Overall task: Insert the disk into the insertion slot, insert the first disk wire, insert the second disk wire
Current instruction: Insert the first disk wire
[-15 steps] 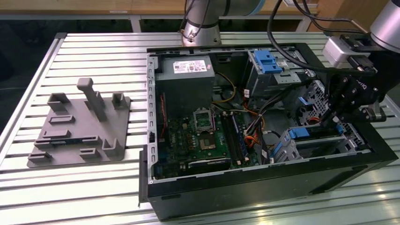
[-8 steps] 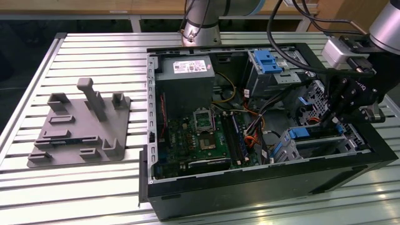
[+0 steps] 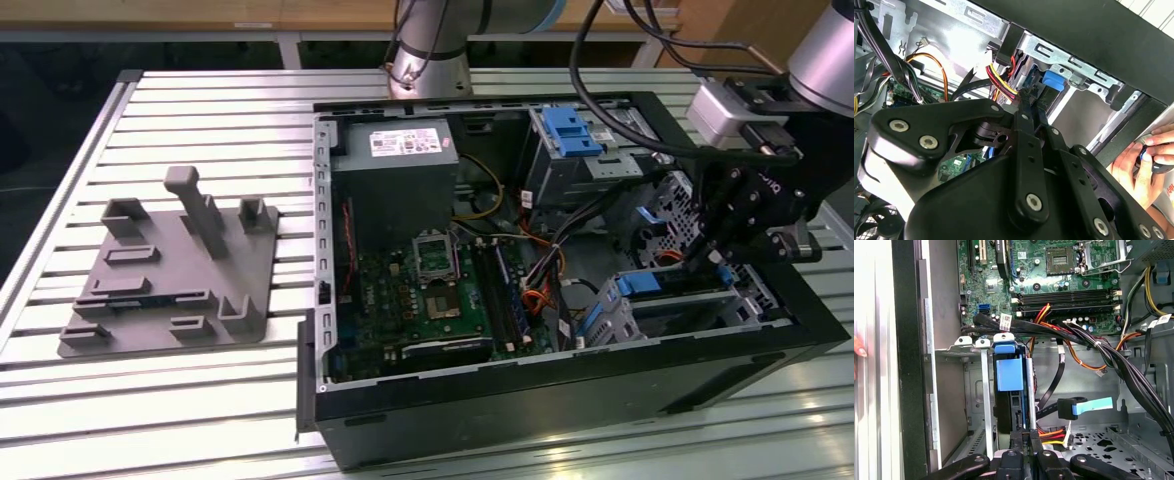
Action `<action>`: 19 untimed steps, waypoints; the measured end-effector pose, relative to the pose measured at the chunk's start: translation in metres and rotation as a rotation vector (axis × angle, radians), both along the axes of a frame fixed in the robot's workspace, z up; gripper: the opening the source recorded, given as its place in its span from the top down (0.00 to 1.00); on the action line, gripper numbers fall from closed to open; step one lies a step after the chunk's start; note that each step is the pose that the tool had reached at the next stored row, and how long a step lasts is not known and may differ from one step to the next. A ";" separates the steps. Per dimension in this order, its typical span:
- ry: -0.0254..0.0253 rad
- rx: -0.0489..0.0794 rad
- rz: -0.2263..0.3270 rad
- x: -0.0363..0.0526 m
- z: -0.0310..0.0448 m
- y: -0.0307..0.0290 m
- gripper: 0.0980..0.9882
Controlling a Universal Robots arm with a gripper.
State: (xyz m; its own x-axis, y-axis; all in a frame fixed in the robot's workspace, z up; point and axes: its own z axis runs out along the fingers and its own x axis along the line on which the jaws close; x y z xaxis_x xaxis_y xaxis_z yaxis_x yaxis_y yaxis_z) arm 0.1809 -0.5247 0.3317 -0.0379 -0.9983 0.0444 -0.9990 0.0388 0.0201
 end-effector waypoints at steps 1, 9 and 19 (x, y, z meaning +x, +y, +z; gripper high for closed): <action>0.0005 0.000 0.000 0.0001 0.0000 0.0000 0.92; 0.0038 0.000 0.000 0.0009 0.0000 0.0001 0.92; 0.0038 0.004 0.000 0.0009 0.0010 0.0001 0.92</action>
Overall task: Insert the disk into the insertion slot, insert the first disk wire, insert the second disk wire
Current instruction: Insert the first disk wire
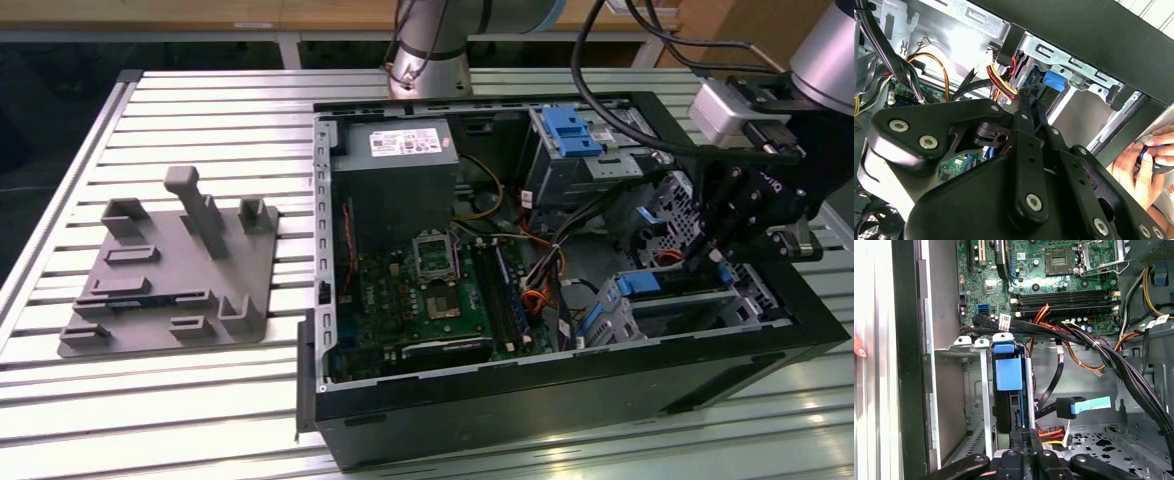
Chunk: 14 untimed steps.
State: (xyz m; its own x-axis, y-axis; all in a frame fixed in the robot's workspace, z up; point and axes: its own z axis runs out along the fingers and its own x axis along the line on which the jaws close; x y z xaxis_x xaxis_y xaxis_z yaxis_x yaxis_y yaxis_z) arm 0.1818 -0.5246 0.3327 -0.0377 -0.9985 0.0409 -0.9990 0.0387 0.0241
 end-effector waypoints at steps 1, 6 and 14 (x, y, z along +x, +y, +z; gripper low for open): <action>0.0000 0.000 0.000 0.0000 0.0000 -0.0001 0.92; 0.0000 0.000 0.000 0.0000 -0.0002 -0.0008 0.92; 0.0002 -0.001 0.000 0.0000 0.0010 -0.0008 0.92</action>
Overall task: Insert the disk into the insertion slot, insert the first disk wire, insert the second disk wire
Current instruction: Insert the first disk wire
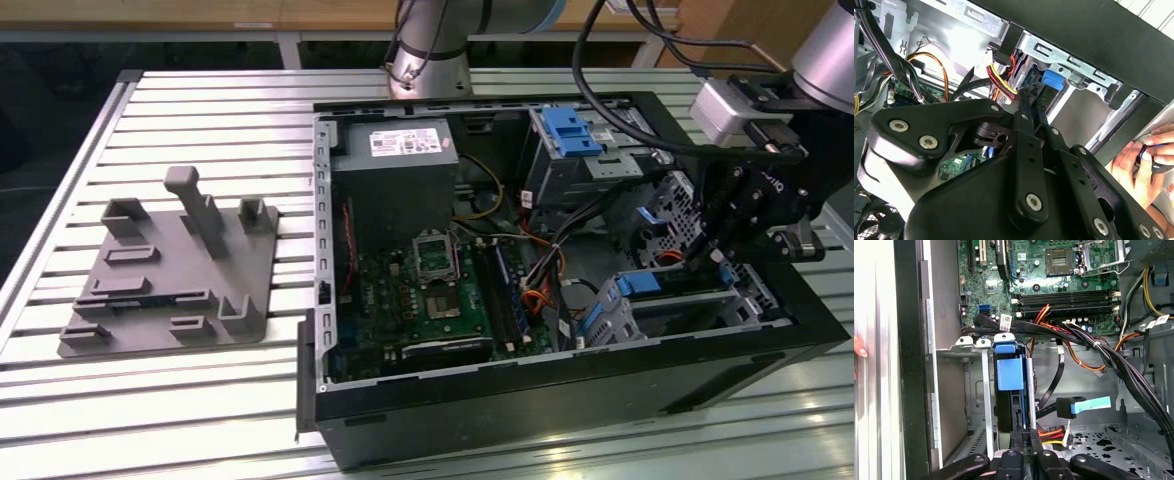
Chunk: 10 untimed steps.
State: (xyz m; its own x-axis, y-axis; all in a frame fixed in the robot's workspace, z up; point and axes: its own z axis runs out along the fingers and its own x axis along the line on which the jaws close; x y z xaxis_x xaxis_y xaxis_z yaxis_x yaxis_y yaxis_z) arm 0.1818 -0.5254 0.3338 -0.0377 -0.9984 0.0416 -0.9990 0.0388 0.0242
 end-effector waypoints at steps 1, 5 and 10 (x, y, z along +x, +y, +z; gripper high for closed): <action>0.0000 0.000 0.000 0.0000 0.0001 0.0000 0.92; 0.0000 0.000 0.000 0.0000 -0.0001 -0.0006 0.92; 0.0000 0.000 0.000 0.0000 -0.0010 -0.0010 0.92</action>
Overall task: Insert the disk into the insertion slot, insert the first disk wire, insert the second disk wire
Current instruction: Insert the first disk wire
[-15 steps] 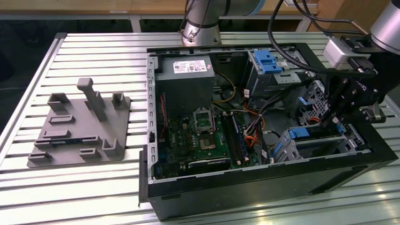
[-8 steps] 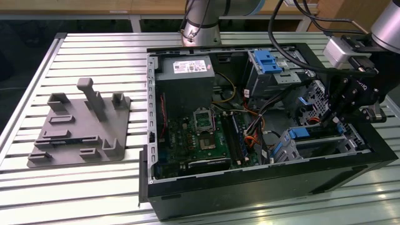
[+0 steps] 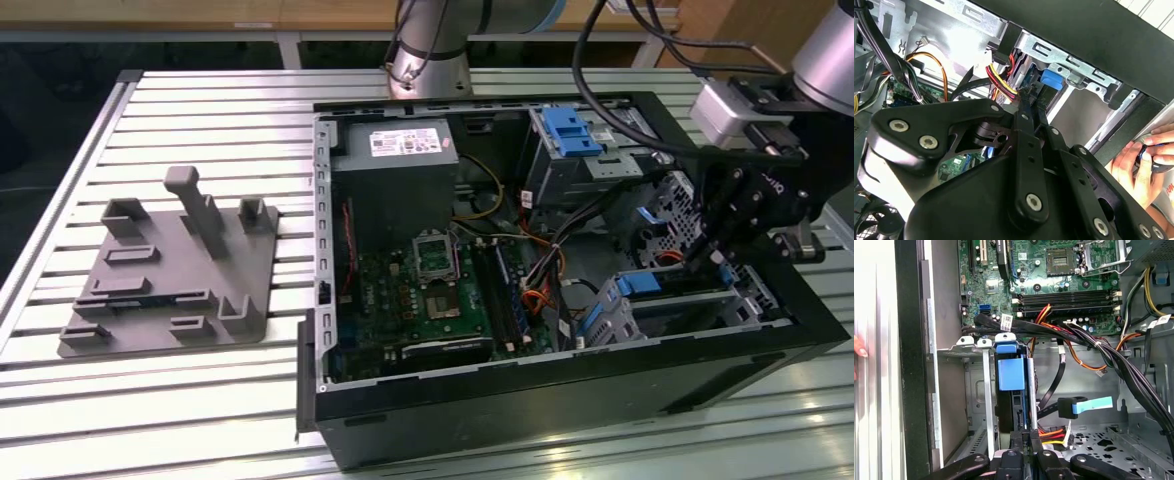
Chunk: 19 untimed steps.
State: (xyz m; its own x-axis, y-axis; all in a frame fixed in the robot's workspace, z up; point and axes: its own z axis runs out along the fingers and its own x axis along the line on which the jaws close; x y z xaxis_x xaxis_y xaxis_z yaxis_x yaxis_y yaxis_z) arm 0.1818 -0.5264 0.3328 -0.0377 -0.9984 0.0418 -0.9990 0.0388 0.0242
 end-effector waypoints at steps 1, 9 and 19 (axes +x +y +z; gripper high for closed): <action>0.0000 0.000 0.000 0.0000 -0.0002 0.0000 0.92; 0.0000 0.000 0.000 0.0007 -0.0023 0.0000 0.92; -0.0001 0.000 0.000 0.0008 -0.0053 -0.0004 0.92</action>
State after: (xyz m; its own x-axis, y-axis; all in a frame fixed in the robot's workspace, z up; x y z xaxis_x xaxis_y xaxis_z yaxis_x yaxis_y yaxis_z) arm 0.1826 -0.5268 0.3275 -0.0376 -0.9984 0.0422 -0.9990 0.0386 0.0241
